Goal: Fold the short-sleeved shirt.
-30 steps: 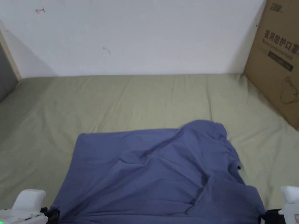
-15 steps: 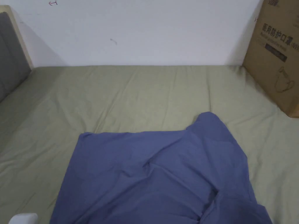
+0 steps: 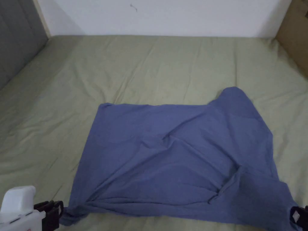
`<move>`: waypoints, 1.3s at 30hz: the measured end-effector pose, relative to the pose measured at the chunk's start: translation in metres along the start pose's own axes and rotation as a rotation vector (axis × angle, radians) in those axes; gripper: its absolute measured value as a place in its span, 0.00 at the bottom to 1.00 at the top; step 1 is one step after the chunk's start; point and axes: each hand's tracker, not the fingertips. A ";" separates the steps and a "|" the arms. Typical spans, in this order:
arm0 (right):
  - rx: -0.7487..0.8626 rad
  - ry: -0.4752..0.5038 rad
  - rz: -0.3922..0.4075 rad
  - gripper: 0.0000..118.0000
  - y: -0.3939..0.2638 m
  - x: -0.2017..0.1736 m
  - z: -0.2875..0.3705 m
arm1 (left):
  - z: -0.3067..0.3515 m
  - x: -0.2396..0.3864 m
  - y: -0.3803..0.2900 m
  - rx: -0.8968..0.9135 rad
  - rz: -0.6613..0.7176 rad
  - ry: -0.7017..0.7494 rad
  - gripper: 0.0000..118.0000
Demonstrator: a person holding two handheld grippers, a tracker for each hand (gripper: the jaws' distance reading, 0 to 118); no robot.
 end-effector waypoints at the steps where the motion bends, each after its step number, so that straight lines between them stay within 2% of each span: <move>1: -0.017 0.005 -0.022 0.00 -0.006 -0.001 -0.003 | 0.001 -0.001 -0.006 0.002 0.016 0.005 0.00; 6: -0.059 -0.001 -0.038 0.00 -0.023 0.006 -0.012 | 0.003 -0.009 -0.013 0.022 0.048 0.023 0.00; 7: -0.059 -0.001 -0.044 0.00 -0.024 0.006 -0.011 | 0.003 -0.010 -0.012 0.031 0.052 0.031 0.06; 8: -0.055 -0.006 -0.047 0.00 -0.024 0.007 -0.010 | 0.000 -0.012 -0.008 0.037 0.061 0.035 0.33; 9: -0.052 -0.010 -0.047 0.00 -0.024 0.007 -0.010 | -0.002 -0.013 -0.005 0.037 0.066 0.046 0.55; 10: -0.053 -0.017 -0.040 0.00 -0.023 0.008 -0.008 | -0.006 -0.015 -0.002 0.023 0.073 0.040 0.69; 11: -0.051 -0.026 -0.036 0.00 -0.024 0.009 -0.008 | -0.010 -0.016 -0.001 0.020 0.079 0.028 0.77; 12: -0.053 -0.029 -0.034 0.00 -0.024 0.010 -0.008 | -0.014 -0.011 -0.001 0.029 0.083 0.021 0.78; 14: -0.060 -0.036 -0.036 0.00 -0.025 0.014 -0.009 | -0.028 -0.009 0.000 0.007 0.084 0.006 0.75; 15: -0.063 -0.037 -0.040 0.00 -0.025 0.016 -0.011 | -0.036 -0.008 0.000 -0.043 0.086 0.016 0.67; 16: -0.065 -0.039 -0.045 0.00 -0.026 0.018 -0.012 | -0.042 -0.007 -0.001 -0.079 0.087 0.004 0.43; 17: -0.064 -0.042 -0.056 0.00 -0.028 0.020 -0.012 | -0.047 -0.005 -0.005 -0.099 0.081 -0.022 0.43; 18: -0.066 -0.040 -0.065 0.00 -0.028 0.022 -0.013 | -0.049 -0.002 -0.008 -0.104 0.064 -0.023 0.33; 19: -0.065 -0.041 -0.070 0.00 -0.029 0.023 -0.013 | -0.051 0.001 -0.010 -0.110 0.027 -0.010 0.12; 20: -0.052 -0.045 -0.071 0.00 -0.031 0.024 -0.012 | -0.048 0.006 -0.011 -0.103 0.007 -0.019 0.04; 21: -0.028 -0.048 -0.049 0.03 -0.032 0.024 -0.012 | -0.046 0.009 -0.010 -0.114 -0.019 -0.011 0.04; 22: -0.012 -0.057 -0.020 0.16 -0.031 0.026 -0.012 | -0.043 0.011 -0.009 -0.103 -0.026 -0.006 0.04; 23: -0.016 -0.093 0.003 0.48 -0.030 0.026 -0.014 | -0.040 0.011 -0.007 -0.092 -0.023 -0.004 0.04; 24: -0.032 -0.118 0.023 0.74 -0.029 0.027 -0.018 | -0.039 0.009 -0.005 -0.088 -0.015 -0.006 0.04; 25: -0.033 -0.124 0.034 0.86 -0.027 0.028 -0.021 | -0.038 0.007 -0.003 -0.084 -0.002 -0.010 0.04; 26: -0.024 -0.125 0.041 0.87 -0.025 0.030 -0.026 | -0.036 0.005 -0.001 -0.078 0.015 -0.018 0.04; 28: -0.069 -0.165 0.040 0.87 -0.020 0.035 -0.039 | -0.035 0.004 0.000 -0.075 0.026 -0.025 0.04; 29: -0.099 -0.148 0.037 0.84 -0.018 0.038 -0.047 | -0.035 0.004 0.000 -0.077 0.023 -0.023 0.04; 30: -0.117 -0.130 0.019 0.72 -0.017 0.040 -0.051 | -0.035 0.006 0.000 -0.078 0.017 -0.021 0.04; 31: -0.139 -0.099 0.020 0.33 -0.016 0.040 -0.052 | -0.035 0.007 0.000 -0.080 0.011 -0.019 0.04; 32: -0.136 -0.122 0.022 0.03 -0.017 0.038 -0.056 | -0.035 0.006 -0.001 -0.083 0.006 -0.016 0.04; 33: -0.114 -0.144 0.025 0.04 -0.020 0.035 -0.054 | -0.035 0.006 -0.001 -0.085 0.004 -0.015 0.04; 34: -0.130 -0.109 0.050 0.03 -0.020 0.035 -0.053 | -0.034 0.007 -0.001 -0.086 0.003 -0.014 0.04; 37: -0.135 -0.107 0.047 0.03 -0.022 0.037 -0.048 | -0.032 0.006 0.000 -0.086 0.006 -0.013 0.04; 39: -0.119 -0.117 0.014 0.03 -0.020 0.036 -0.043 | -0.030 0.006 0.001 -0.077 0.004 -0.016 0.04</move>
